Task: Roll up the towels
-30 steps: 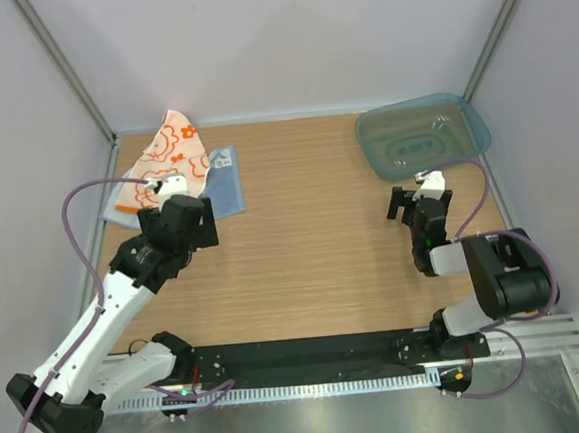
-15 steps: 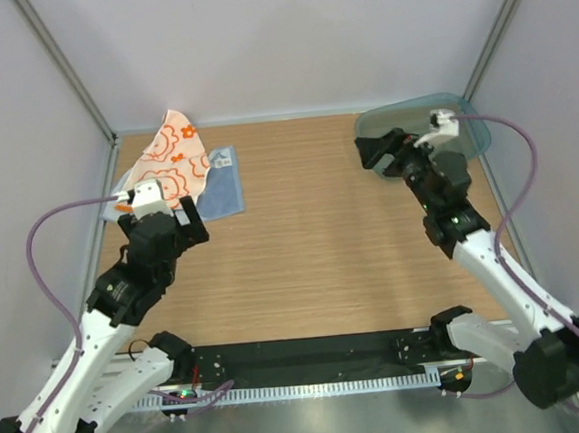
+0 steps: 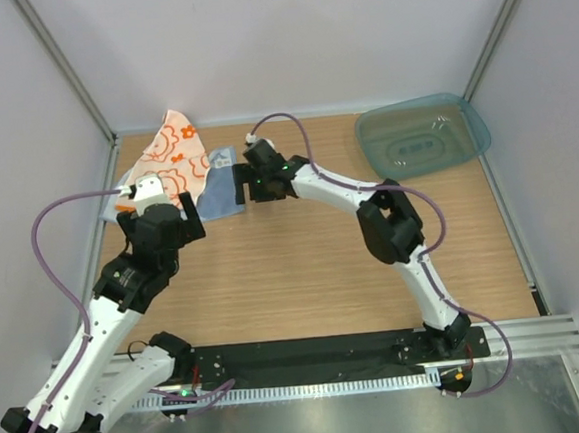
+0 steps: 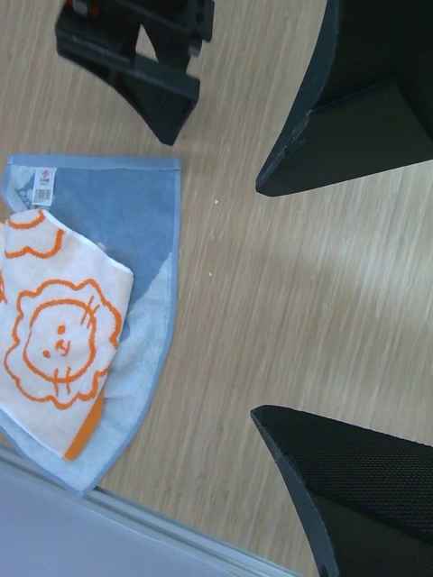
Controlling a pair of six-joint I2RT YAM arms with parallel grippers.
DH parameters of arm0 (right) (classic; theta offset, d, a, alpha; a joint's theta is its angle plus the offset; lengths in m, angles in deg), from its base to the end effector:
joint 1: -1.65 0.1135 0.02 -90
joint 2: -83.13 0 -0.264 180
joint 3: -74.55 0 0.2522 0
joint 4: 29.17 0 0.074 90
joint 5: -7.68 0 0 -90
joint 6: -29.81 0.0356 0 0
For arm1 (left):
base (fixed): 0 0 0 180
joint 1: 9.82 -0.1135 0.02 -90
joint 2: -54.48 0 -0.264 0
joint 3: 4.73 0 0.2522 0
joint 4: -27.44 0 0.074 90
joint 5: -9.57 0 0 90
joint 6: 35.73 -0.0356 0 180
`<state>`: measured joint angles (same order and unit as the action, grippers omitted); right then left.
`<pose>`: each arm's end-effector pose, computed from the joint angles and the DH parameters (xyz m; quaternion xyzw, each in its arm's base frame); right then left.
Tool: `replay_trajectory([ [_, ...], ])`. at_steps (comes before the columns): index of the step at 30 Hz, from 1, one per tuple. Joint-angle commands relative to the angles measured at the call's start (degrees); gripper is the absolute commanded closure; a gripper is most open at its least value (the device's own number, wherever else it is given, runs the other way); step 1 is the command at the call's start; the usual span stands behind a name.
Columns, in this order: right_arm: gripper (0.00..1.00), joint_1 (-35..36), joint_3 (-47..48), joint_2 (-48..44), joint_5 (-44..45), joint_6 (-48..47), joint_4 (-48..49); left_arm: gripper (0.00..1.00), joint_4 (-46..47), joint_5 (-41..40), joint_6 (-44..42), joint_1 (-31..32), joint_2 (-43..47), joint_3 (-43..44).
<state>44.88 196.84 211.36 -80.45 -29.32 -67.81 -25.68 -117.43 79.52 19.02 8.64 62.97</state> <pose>0.3740 0.3500 0.2179 -0.0930 0.9177 0.2206 0.3172 0.1485 -0.0573 0.3436 -0.1297 0.8309 0.0348 0.5400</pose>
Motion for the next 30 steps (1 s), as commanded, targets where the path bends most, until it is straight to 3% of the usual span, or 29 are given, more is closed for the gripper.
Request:
replay_trajectory([
  [1,0.12,1.07,10.11,4.74,-3.45,4.1,-7.72,0.0,0.07,-1.77,0.5,-0.89,-0.56,0.73],
  [10,0.13,2.13,15.83,14.94,-3.62,7.71,-6.5,0.0,0.07,-0.63,0.76,-2.47,-1.26,0.91],
  [16,0.2,2.74,17.77,18.46,-5.21,9.9,-5.18,0.0,0.07,-0.36,0.93,-3.26,-1.35,0.82],
  [19,0.29,3.01,18.21,20.13,-5.65,10.96,-4.21,0.0,0.07,-0.1,0.94,-3.53,-1.53,1.0],
  [30,0.87,3.01,18.82,20.49,-4.24,11.14,-2.98,0.0,-0.02,-0.01,0.93,-3.7,-1.79,0.82],
])
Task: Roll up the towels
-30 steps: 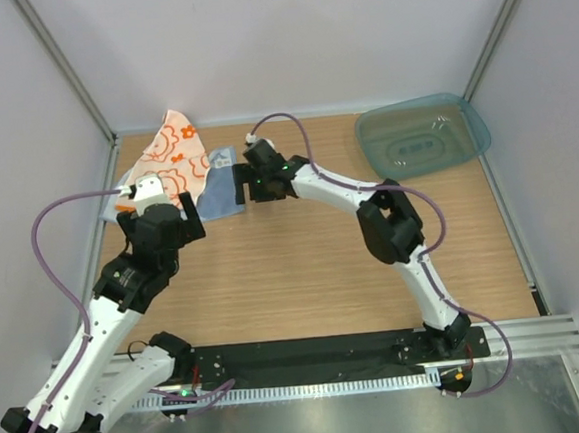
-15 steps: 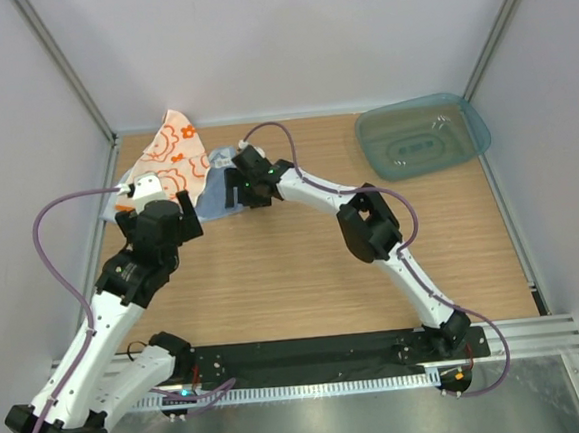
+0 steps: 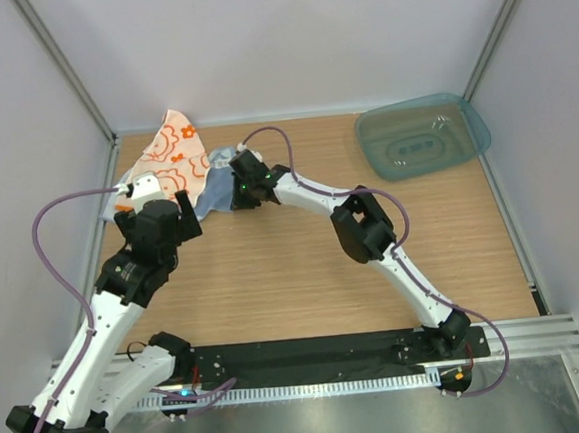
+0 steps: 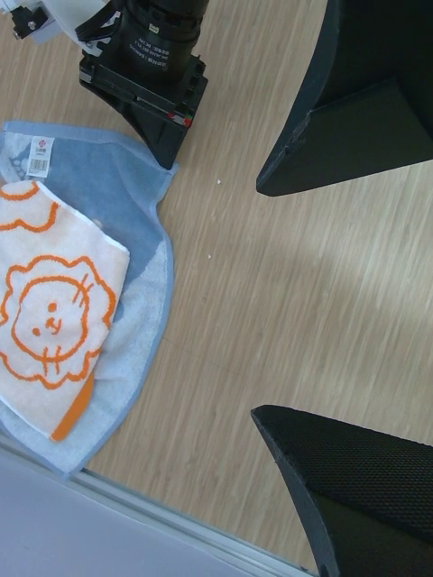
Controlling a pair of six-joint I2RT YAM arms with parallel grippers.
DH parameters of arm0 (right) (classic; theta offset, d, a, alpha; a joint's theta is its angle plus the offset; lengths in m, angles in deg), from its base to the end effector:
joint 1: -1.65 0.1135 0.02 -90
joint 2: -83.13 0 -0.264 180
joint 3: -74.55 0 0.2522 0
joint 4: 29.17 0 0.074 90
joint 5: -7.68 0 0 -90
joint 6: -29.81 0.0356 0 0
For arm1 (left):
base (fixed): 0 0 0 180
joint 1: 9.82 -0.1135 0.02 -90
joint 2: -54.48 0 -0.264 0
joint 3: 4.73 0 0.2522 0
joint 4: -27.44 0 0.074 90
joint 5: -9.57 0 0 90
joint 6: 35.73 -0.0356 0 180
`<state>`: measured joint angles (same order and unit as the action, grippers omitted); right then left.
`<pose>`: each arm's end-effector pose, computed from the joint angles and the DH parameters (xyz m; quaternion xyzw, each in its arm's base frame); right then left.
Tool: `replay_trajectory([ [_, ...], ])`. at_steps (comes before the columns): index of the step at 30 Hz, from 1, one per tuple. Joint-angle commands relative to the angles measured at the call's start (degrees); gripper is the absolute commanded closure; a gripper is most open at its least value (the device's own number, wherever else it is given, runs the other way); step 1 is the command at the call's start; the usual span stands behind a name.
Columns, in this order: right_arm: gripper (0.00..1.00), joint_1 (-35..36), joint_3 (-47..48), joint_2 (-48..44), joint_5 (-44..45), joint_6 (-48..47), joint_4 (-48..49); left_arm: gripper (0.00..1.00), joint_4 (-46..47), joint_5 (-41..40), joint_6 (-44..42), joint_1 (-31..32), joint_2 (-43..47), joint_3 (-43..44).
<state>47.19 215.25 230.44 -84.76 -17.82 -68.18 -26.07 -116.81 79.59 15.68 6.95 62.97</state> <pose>0.3977 0.4074 0.1487 -0.0336 0.9252 0.2763 0.2581 0.1573 -0.0517 0.3388 -0.1468 0.8365 0.0547 0.5251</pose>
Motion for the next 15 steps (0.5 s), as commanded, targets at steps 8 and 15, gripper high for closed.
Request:
replay_trajectory([
  [8,0.99,0.69,-2.56,-9.9,2.17,-4.49,-2.52,0.0,0.2,-1.24,0.78,-0.36,-0.2,0.74],
  [15,0.99,0.69,-21.16,-28.35,7.97,-5.98,1.35,0.01,0.02,-2.29,0.61,-0.45,-0.28,0.56],
])
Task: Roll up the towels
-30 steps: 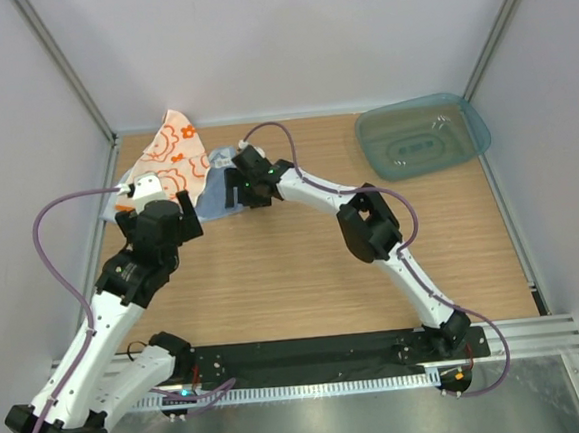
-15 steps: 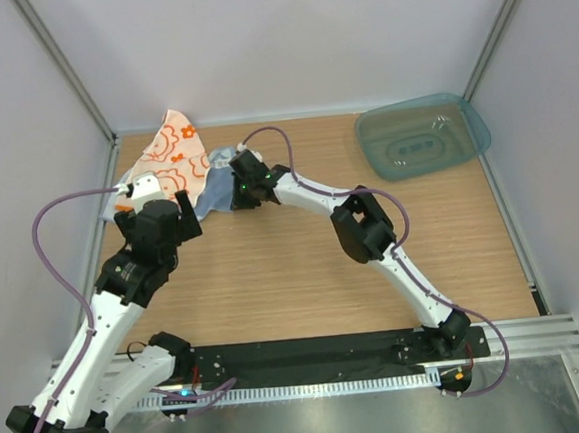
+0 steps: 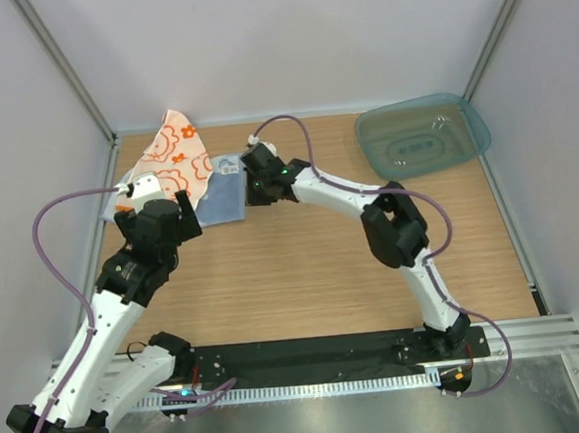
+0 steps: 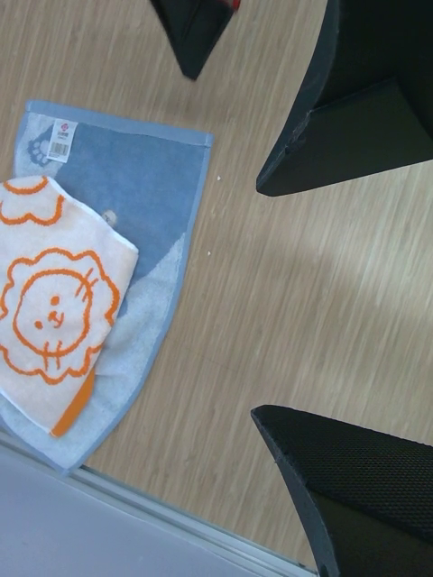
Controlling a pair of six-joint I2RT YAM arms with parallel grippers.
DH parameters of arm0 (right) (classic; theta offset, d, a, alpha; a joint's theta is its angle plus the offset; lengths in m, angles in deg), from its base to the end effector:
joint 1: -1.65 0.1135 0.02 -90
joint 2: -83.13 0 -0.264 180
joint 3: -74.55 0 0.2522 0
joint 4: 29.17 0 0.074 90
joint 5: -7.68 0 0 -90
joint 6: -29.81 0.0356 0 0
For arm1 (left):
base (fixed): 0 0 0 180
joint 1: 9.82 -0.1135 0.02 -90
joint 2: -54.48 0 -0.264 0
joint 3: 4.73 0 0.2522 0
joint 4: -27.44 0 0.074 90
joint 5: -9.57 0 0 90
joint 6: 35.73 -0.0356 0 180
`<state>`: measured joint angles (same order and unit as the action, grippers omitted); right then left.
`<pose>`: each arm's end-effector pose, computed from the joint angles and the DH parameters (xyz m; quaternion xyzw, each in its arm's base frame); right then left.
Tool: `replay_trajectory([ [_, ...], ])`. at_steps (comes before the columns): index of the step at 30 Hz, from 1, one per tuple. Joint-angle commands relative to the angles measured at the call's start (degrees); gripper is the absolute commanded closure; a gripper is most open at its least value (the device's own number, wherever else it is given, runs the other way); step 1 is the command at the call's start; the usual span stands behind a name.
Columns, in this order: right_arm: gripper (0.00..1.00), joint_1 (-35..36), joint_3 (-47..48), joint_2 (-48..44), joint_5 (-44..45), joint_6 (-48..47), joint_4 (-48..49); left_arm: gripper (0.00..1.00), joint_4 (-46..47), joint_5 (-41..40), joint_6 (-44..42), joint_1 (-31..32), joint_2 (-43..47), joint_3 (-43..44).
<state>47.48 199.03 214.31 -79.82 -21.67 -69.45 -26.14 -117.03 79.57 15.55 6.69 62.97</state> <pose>0.3628 0.3712 0.2027 -0.0513 0.9288 0.2311 0.2853 0.1583 -0.0516 0.3381 -0.1477 0.8371 0.0584 0.5235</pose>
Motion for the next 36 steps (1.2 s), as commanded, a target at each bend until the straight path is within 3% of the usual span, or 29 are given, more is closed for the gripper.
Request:
replay_trajectory([
  [1,0.99,0.41,-7.07,-14.17,3.73,-2.4,2.79,0.01,-0.09,-2.25,0.63,-0.23,-0.2,0.65],
  [5,0.99,0.06,-21.47,-26.03,5.31,-1.88,4.73,0.0,-0.7,-2.08,0.72,-0.32,-0.99,1.0],
  [9,0.99,-0.56,-44.02,-41.23,9.62,0.93,5.87,0.0,-1.32,-1.98,0.89,-0.32,-2.3,1.26],
  [11,0.99,-0.56,-49.52,-48.27,10.68,1.99,5.08,0.0,-1.85,-1.64,1.77,-0.23,-3.27,1.88],
  [14,0.99,-0.65,-54.99,-51.62,8.84,2.35,4.55,0.0,-2.2,-0.93,2.38,-0.23,-5.9,3.54],
  [16,0.92,-0.56,-53.86,-50.59,7.0,1.03,4.46,0.0,-2.11,-1.02,2.39,-0.32,-8.36,4.86],
  [18,0.7,-0.56,-50.27,-47.08,5.24,-0.02,4.81,0.0,-2.11,-1.28,2.12,-0.23,-10.3,7.76],
  [19,0.55,-0.56,-48.59,-45.58,4.36,-1.42,4.9,0.0,-2.11,-1.46,1.95,-0.32,-12.39,8.72],
  [24,0.18,-0.56,-34.1,-31.02,0.75,-3.63,3.06,0.0,-0.71,-0.14,1.86,-1.19,-20.22,12.15],
  [30,0.15,-0.38,-15.76,-13.34,-4.34,-3.2,1.74,0.0,-1.06,4.25,1.95,-4.44,-27.61,15.24],
  [36,0.15,-0.03,-3.32,0.65,-6.81,0.14,1.56,0.0,0.0,5.13,0.01,-6.64,-26.39,13.4],
])
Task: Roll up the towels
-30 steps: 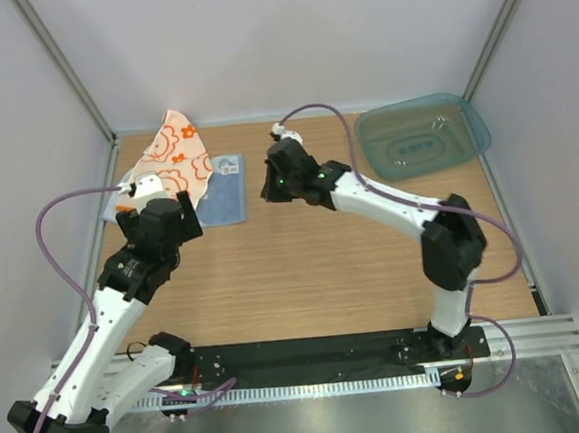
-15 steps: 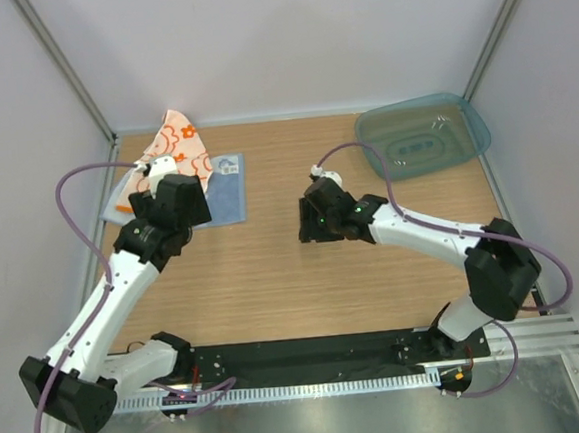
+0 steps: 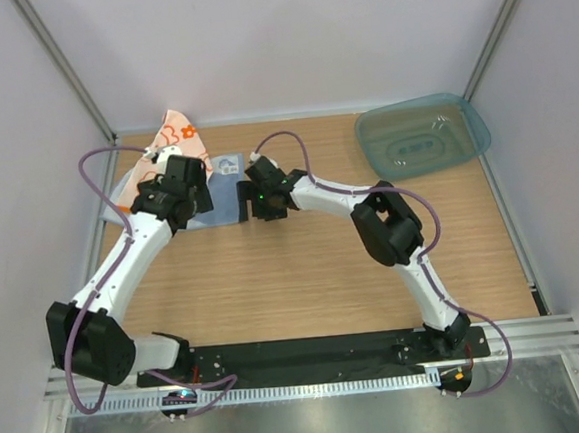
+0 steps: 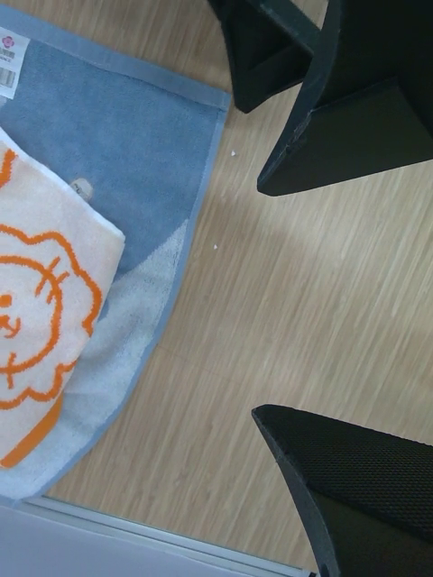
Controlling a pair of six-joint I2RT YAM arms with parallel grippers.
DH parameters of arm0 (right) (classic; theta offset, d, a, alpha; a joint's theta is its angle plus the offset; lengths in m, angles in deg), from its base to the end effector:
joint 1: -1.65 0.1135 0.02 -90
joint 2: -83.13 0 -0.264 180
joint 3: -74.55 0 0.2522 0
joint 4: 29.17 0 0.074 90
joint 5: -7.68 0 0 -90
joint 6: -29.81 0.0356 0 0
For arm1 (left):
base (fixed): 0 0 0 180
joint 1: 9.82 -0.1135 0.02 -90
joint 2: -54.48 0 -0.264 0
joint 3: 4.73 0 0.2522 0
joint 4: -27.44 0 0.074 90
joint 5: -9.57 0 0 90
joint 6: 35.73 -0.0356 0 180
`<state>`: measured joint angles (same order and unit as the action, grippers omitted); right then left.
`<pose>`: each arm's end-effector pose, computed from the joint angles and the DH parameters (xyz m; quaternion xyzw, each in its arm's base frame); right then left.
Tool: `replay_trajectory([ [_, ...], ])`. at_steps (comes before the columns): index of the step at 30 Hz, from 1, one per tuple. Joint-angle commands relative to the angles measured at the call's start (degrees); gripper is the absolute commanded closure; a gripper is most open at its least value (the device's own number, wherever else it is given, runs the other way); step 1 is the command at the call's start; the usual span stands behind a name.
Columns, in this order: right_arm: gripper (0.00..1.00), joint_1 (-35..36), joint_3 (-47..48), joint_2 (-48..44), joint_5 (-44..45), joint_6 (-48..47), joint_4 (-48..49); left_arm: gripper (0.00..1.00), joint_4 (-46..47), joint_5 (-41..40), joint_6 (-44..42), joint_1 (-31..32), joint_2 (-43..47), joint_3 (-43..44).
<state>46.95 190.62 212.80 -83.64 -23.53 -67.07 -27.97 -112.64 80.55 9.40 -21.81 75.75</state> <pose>0.3524 0.3573 0.1716 -0.0749 0.9411 0.2244 0.2417 0.2651 -0.0723 0.3072 -0.1477 0.8989 0.1180 0.3953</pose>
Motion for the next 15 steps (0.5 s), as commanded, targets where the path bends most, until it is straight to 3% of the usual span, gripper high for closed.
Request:
replay_trajectory([
  [1,0.15,0.58,6.14,3.65,-3.33,2.35,-0.65,0.0,2.53,1.09,-0.88,-0.59,2.72,0.08],
  [9,0.19,4.18,20.21,17.36,-0.98,3.68,-7.76,0.0,3.15,4.87,0.79,-1.12,4.13,-0.71],
  [12,0.27,4.45,20.92,19.56,0.79,4.9,-9.43,0.0,3.15,5.49,1.05,-1.2,5.36,-0.89],
  [15,0.44,4.89,23.71,21.32,5.35,4.65,-12.76,0.0,3.24,6.45,1.66,-1.21,6.42,-1.06],
])
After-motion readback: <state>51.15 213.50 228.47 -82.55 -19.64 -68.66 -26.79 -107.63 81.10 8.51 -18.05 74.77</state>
